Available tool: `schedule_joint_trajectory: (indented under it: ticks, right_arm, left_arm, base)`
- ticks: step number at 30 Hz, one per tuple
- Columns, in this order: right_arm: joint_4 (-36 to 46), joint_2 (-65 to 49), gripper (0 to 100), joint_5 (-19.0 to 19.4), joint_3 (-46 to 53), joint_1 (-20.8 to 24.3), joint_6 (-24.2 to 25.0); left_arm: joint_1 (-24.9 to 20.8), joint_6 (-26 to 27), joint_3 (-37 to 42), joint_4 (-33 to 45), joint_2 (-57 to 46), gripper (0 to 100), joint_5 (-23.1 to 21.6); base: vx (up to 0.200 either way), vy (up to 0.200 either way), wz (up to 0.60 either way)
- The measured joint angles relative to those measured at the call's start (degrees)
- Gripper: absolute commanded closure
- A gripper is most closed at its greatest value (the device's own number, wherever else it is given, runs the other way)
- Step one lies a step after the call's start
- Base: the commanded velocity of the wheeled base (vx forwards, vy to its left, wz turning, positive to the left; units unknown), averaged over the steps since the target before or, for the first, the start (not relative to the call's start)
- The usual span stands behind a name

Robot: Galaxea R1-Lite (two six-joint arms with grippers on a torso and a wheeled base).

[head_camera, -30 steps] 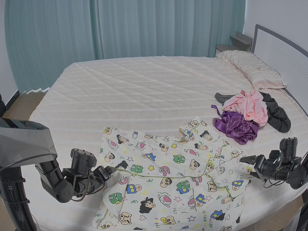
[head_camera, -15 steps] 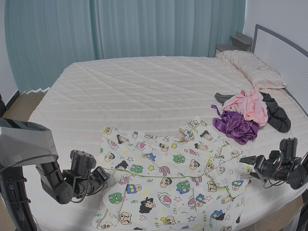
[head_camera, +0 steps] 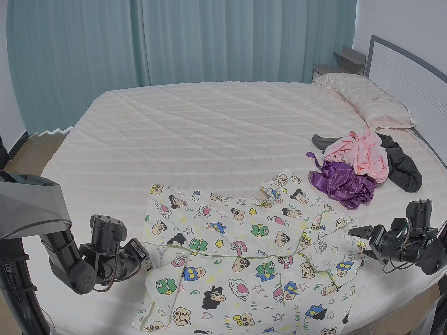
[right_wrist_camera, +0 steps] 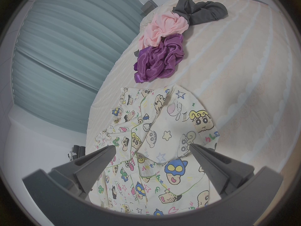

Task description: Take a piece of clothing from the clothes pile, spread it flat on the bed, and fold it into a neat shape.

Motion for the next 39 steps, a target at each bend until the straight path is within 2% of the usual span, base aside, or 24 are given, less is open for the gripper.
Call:
schedule_joint_trajectory:
  ticks: [9,13,17,22,23,28,31,36,39]
  right_arm:
    - [-0.02,-0.11,0,-0.02,0.0,0.0,0.0]
    - [0.0,-0.16,0,-0.02,0.0,0.05,-0.01]
    - [0.0,-0.2,0,-0.02,0.0,0.05,-0.01]
    - [0.0,-0.17,0,-0.02,0.0,0.0,0.0]
    - [0.0,-0.16,0,-0.02,0.0,0.0,-0.01]
    - [0.0,-0.09,0,0.0,0.0,0.0,-0.01]
    - [0.0,-0.06,0,-0.02,0.05,0.02,-0.01]
    - [0.0,-0.06,0,-0.02,0.29,0.07,-0.04]
    - [0.0,-0.06,0,-0.02,0.38,0.11,-0.06]
  left_arm:
    - [5.27,5.45,-0.06,-0.32,-1.02,100,-0.4]
    - [7.12,7.5,-0.66,-3.04,-0.8,100,-0.76]
    - [8.83,10.84,-0.66,-5.39,0.16,100,-3.77]
    - [9.84,11.36,1.05,-5.91,0.63,100,-7.34]
    - [9.81,11.4,1.65,-5.91,0.55,0,-8.14]
    - [9.76,11.63,5.07,-6.01,-0.88,0,-11.26]
    - [9.73,13.2,7.68,-6.13,-2.49,0,-14.76]
    - [9.57,20.75,13.29,-6.38,-6.36,0,-20.29]
    - [8.74,26.23,16.98,-6.29,-8.55,0,-21.64]
  base:
    - [0.0,0.0,0.0]
    - [0.0,0.0,0.0]
    - [0.0,0.0,0.0]
    - [0.0,0.0,0.0]
    - [0.0,0.0,0.0]
    - [0.0,0.0,0.0]
    - [0.0,0.0,0.0]
    - [0.0,0.0,0.0]
    - [0.0,0.0,0.0]
